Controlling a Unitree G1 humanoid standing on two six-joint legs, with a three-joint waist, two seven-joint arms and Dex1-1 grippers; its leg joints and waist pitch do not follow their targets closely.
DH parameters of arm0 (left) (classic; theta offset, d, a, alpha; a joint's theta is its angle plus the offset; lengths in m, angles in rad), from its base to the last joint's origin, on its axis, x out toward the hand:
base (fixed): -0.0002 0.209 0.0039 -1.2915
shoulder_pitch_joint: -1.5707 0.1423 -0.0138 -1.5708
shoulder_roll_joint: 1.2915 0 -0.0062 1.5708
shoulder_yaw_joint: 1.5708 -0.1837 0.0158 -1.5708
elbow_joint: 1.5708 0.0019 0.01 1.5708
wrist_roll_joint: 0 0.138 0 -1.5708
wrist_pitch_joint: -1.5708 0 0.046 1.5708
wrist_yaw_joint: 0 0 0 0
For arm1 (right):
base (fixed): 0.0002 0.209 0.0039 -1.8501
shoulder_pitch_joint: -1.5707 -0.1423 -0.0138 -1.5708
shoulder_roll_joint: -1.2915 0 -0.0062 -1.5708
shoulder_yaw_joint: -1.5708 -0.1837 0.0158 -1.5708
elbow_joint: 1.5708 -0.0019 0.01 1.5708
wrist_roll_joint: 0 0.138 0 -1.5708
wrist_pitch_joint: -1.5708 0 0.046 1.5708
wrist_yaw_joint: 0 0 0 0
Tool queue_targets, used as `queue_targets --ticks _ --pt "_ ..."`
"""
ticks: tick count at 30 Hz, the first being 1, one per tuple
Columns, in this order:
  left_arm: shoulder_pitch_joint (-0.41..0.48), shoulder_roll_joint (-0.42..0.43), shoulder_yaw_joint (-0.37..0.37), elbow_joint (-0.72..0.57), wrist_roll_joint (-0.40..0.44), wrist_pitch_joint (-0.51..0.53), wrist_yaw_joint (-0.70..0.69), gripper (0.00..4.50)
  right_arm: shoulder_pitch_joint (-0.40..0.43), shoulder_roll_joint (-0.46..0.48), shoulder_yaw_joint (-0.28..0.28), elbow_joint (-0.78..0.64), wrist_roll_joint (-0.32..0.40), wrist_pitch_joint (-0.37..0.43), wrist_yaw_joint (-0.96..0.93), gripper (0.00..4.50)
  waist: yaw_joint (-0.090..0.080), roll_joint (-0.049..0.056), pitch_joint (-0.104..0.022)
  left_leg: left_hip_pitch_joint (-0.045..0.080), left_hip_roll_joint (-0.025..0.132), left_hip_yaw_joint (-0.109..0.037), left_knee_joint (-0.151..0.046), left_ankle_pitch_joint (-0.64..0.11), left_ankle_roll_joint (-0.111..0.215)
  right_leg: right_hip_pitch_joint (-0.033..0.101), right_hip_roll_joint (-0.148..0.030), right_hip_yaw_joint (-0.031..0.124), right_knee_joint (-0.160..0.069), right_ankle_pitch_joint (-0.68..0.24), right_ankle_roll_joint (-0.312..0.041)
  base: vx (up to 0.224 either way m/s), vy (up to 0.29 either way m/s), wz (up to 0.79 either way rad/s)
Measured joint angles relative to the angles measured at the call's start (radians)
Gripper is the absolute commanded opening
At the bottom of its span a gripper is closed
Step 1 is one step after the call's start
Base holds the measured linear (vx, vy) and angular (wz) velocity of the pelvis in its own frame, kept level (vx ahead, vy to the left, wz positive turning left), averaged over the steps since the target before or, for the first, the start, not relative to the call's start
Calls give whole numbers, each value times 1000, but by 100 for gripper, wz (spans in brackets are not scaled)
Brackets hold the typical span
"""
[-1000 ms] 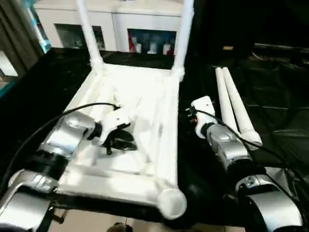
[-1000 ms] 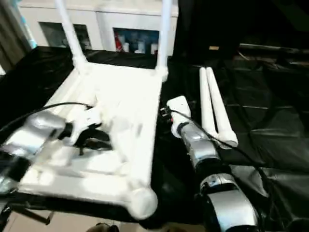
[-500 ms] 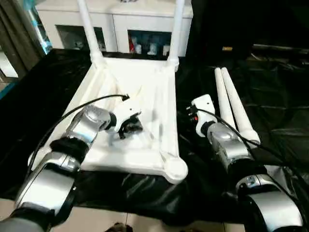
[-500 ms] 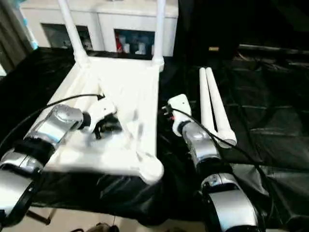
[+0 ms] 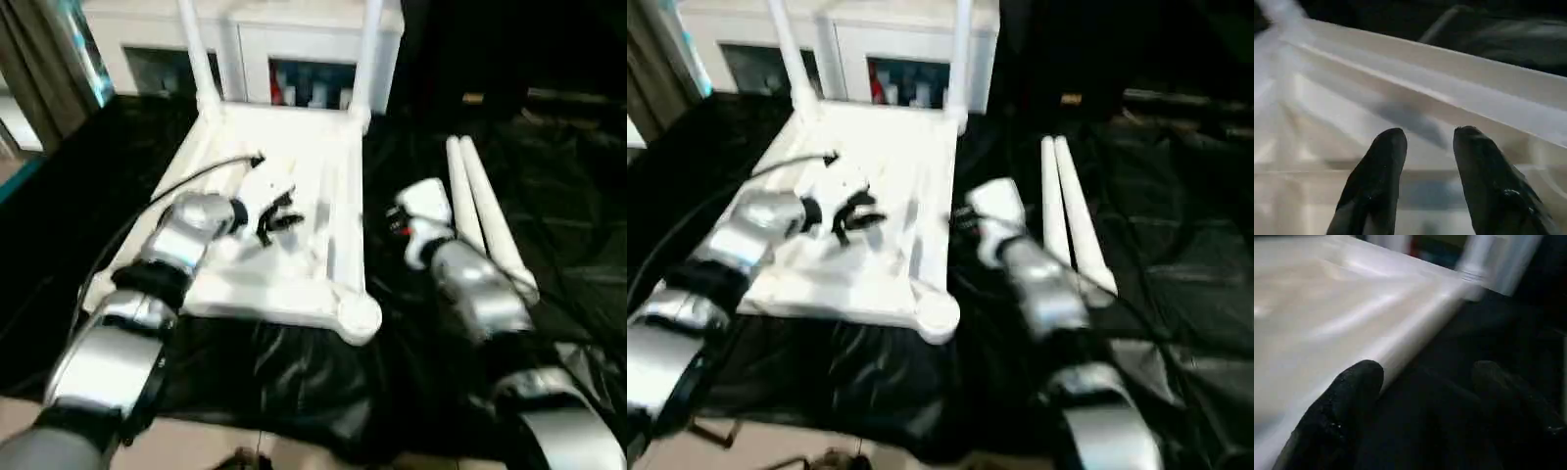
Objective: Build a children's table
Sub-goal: Rotate table base
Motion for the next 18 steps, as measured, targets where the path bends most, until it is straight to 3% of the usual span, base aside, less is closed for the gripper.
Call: queue_targets --ticks 3,5,9,15,18 --pt "66 15 26 -113 -52 39 -19 195 24 -20 -23 -80 -4 120 -15 346 -1 0 0 1 0 0 0 0 -1 0 0 0 1 0 0 0 0 0" --pt "108 11 62 -222 -104 76 -13 204 36 -23 -42 -143 14 204 -21 378 -3 1 0 1 0 0 0 0 -1 1 0 0 1 0 0 0 0 0" --pt "184 -5 115 -451 -185 173 1 204 35 -50 -96 -225 33 374 -77 400 -4 1 0 3 0 0 0 0 -2 2 0 1 2 0 0 0 0 0" --pt "254 -38 115 -593 -230 273 25 204 -55 -87 -158 -189 26 541 -161 446 -17 1 1 3 -1 0 0 1 -3 1 0 2 2 0 1 0 0 0" --pt "263 -34 94 -666 -262 328 13 204 -108 -103 -174 -140 23 609 -177 446 -21 1 0 3 -1 0 -1 2 -3 0 0 2 2 0 2 0 0 0"
